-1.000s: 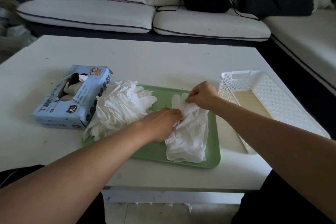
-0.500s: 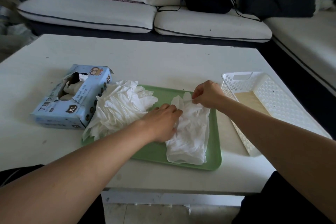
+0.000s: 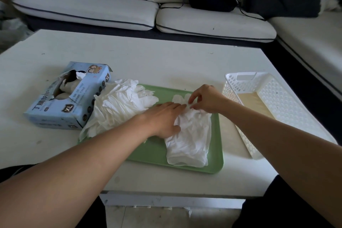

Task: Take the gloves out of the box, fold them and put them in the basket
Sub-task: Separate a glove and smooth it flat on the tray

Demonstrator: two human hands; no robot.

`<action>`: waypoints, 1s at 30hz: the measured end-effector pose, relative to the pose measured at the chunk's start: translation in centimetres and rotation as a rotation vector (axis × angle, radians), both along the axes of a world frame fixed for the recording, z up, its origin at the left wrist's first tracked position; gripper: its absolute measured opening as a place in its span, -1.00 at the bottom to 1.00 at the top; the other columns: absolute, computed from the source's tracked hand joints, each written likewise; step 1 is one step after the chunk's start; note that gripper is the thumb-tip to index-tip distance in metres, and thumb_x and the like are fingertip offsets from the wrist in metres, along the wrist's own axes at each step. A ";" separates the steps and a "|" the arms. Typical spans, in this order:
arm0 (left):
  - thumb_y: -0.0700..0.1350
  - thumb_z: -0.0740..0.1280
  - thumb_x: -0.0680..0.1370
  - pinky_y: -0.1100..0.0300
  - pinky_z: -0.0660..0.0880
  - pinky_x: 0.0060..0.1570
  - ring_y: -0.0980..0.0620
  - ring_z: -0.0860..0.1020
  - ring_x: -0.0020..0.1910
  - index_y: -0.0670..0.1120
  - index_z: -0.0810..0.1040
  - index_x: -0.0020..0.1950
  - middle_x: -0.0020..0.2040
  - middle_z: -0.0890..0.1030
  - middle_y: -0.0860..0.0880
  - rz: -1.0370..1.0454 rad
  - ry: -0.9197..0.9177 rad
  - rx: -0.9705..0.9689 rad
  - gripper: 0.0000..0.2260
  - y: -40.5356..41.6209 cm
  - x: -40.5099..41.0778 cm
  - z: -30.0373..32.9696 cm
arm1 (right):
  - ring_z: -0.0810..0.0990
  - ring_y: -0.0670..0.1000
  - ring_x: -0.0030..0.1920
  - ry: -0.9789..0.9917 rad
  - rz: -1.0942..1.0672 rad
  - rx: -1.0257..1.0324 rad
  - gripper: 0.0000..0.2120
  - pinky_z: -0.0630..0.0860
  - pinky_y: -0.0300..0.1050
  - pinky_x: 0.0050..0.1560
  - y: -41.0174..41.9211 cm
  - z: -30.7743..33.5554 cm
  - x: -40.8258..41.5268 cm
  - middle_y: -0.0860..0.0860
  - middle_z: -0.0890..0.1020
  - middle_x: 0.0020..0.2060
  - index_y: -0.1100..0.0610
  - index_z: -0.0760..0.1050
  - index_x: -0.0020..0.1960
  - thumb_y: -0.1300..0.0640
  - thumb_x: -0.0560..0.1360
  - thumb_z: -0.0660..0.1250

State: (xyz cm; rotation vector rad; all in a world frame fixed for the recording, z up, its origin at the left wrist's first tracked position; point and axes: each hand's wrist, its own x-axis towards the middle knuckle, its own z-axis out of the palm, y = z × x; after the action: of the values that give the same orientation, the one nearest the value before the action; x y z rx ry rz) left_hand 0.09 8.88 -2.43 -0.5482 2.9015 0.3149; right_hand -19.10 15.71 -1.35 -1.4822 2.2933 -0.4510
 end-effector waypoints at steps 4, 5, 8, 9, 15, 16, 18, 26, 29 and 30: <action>0.12 0.26 0.61 0.01 0.29 0.45 -0.04 0.29 0.50 -0.04 0.22 0.61 0.54 0.32 0.00 0.014 0.026 -0.067 -0.40 -0.2 -0.3 0.3 | 0.51 -0.06 -0.41 0.034 -0.023 -0.022 -0.89 0.48 -0.24 -0.38 -0.4 -0.3 0.1 -0.04 0.57 -0.39 0.03 0.70 -0.21 0.22 0.37 0.58; 0.13 0.25 0.62 0.01 0.32 0.43 -0.04 0.31 0.48 -0.06 0.28 0.59 0.51 0.35 -0.01 0.023 0.024 -0.072 -0.42 -0.2 -0.3 0.4 | 0.52 -0.04 -0.40 0.050 -0.003 -0.015 -0.89 0.50 -0.19 -0.36 -0.4 -0.1 0.0 -0.05 0.56 -0.39 0.03 0.70 -0.22 0.22 0.37 0.58; 0.15 0.24 0.63 0.04 0.36 0.38 -0.05 0.35 0.43 -0.09 0.34 0.54 0.47 0.39 -0.03 0.046 0.014 -0.076 -0.45 -0.2 -0.3 0.3 | 0.55 0.00 -0.33 0.117 0.070 -0.015 -0.91 0.57 -0.10 -0.24 -0.6 0.7 0.1 -0.11 0.53 -0.35 0.02 0.67 -0.19 0.17 0.42 0.55; 0.15 0.24 0.63 0.04 0.36 0.38 -0.06 0.35 0.43 -0.09 0.31 0.56 0.48 0.38 -0.03 0.049 0.012 -0.072 -0.44 -0.2 -0.3 0.3 | 0.55 0.00 -0.31 0.149 0.084 -0.029 -0.91 0.57 -0.09 -0.21 -0.7 0.9 0.3 -0.12 0.52 -0.32 0.00 0.64 -0.18 0.14 0.45 0.53; 0.11 0.27 0.63 0.03 0.35 0.39 -0.07 0.36 0.47 -0.09 0.15 0.63 0.52 0.36 -0.07 0.063 0.031 -0.023 -0.36 -0.1 -0.3 0.5 | 0.61 0.04 -0.08 0.306 0.183 -0.126 -0.90 0.53 -0.08 -0.10 -0.7 0.4 1.4 -0.05 0.60 -0.07 -0.01 0.62 0.04 0.13 0.53 0.41; 0.11 0.28 0.63 0.03 0.34 0.41 -0.07 0.35 0.49 -0.10 0.11 0.63 0.54 0.35 -0.08 0.067 0.032 -0.016 -0.34 0.0 -0.2 0.5 | 0.61 0.04 -0.01 0.288 0.178 -0.134 -0.80 0.52 -0.09 -0.04 -0.6 0.1 1.4 -0.03 0.61 0.03 0.00 0.60 0.14 0.15 0.53 0.42; 0.11 0.28 0.64 0.03 0.30 0.46 -0.07 0.30 0.53 -0.09 0.02 0.66 0.58 0.29 -0.08 0.059 0.022 -0.010 -0.29 0.1 0.0 0.5 | 0.59 0.06 0.12 0.226 0.093 -0.138 -0.64 0.52 -0.08 0.06 -0.3 -0.2 0.7 0.02 0.57 0.19 0.03 0.51 0.31 0.19 0.53 0.42; 0.15 0.23 0.66 0.02 0.10 0.55 0.00 0.08 0.63 0.12 0.12 0.65 0.67 0.02 0.03 0.020 -0.067 0.025 -0.42 0.4 -0.1 0.7 | 0.67 0.03 -0.10 -0.090 -0.205 -0.010 -0.58 0.50 -0.26 -0.21 0.4 0.9 -2.5 0.00 0.66 -0.08 0.09 0.60 0.12 -0.05 0.36 0.60; 0.19 0.29 0.62 0.02 0.10 0.55 -0.03 0.08 0.63 0.11 0.12 0.65 0.67 0.02 0.00 -0.006 -0.074 0.029 -0.35 0.9 -0.2 0.8 | 0.68 0.07 -0.11 -0.095 -0.170 0.030 -0.64 0.54 -0.24 -0.21 0.6 0.5 -2.2 0.04 0.68 -0.12 0.12 0.66 0.02 0.09 0.28 0.66; 0.21 0.30 0.60 0.02 0.09 0.56 -0.04 0.07 0.63 0.09 0.11 0.66 0.67 0.01 -0.01 -0.016 -0.080 0.025 -0.31 1.1 -0.2 0.8 | 0.69 0.07 -0.10 -0.090 -0.162 0.044 -0.67 0.59 -0.18 -0.14 0.6 0.2 -2.0 0.06 0.70 -0.13 0.12 0.67 -0.01 0.12 0.27 0.67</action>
State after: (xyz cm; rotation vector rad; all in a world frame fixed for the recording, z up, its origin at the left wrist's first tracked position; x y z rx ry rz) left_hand -0.14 9.96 -1.64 -0.5204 2.8200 0.3190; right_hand -21.15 16.33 -1.11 -1.2352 2.3454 -0.4985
